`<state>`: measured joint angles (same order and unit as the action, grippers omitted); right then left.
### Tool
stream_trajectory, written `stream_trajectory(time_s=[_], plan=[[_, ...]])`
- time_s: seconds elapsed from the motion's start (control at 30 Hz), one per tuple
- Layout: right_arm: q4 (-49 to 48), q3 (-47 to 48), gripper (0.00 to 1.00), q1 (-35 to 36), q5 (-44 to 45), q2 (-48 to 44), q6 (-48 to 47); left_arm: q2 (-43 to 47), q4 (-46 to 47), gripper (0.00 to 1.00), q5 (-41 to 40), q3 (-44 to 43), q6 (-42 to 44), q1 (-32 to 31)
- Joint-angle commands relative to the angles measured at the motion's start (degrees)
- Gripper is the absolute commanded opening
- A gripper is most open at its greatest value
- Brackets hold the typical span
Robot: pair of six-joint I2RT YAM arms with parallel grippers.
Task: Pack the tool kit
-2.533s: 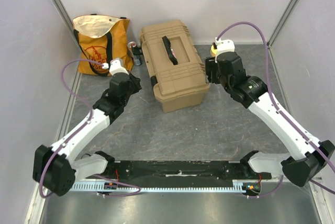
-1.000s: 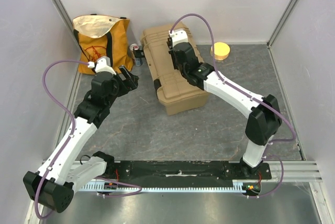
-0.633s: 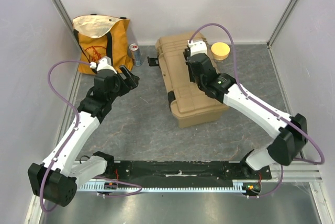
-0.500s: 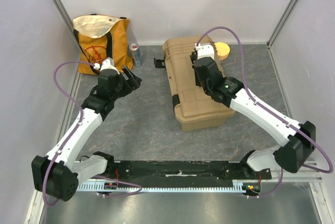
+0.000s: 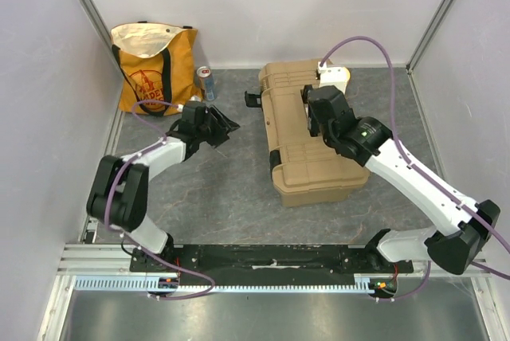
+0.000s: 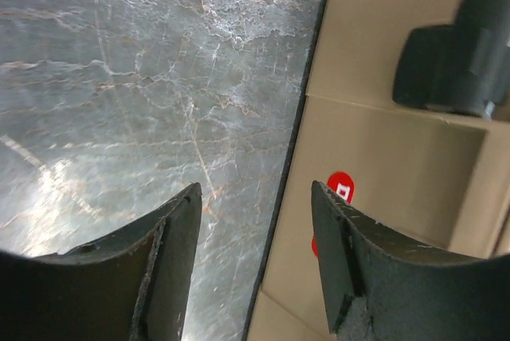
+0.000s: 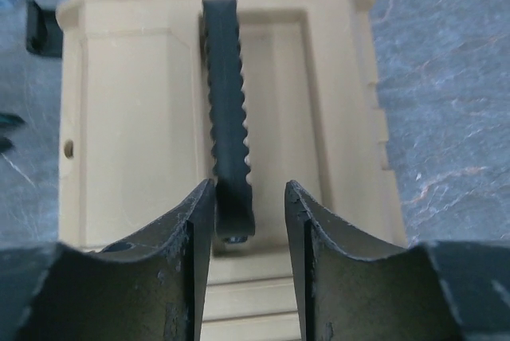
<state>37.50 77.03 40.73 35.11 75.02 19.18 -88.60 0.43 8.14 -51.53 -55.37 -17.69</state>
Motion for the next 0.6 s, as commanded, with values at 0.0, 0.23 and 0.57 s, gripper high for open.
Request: stream_trajectory(time_s=[0.0, 0.23, 0.57], plan=[[-0.7, 7.1, 0.48, -0.4, 6.4, -3.0, 0.9, -7.3, 17.5, 0.61, 6.9, -1.7, -12.5, 0.1], [-0.7, 9.9, 0.53, -0.7, 8.0, -2.8, -0.7, -16.0, 29.0, 0.59, 9.4, -5.2, -19.9, -0.4], [-2.2, 7.2, 0.61, -6.5, 0.8, -2.0, 0.7, -26.3, 44.7, 0.58, 13.4, -10.8, -27.3, -1.7]])
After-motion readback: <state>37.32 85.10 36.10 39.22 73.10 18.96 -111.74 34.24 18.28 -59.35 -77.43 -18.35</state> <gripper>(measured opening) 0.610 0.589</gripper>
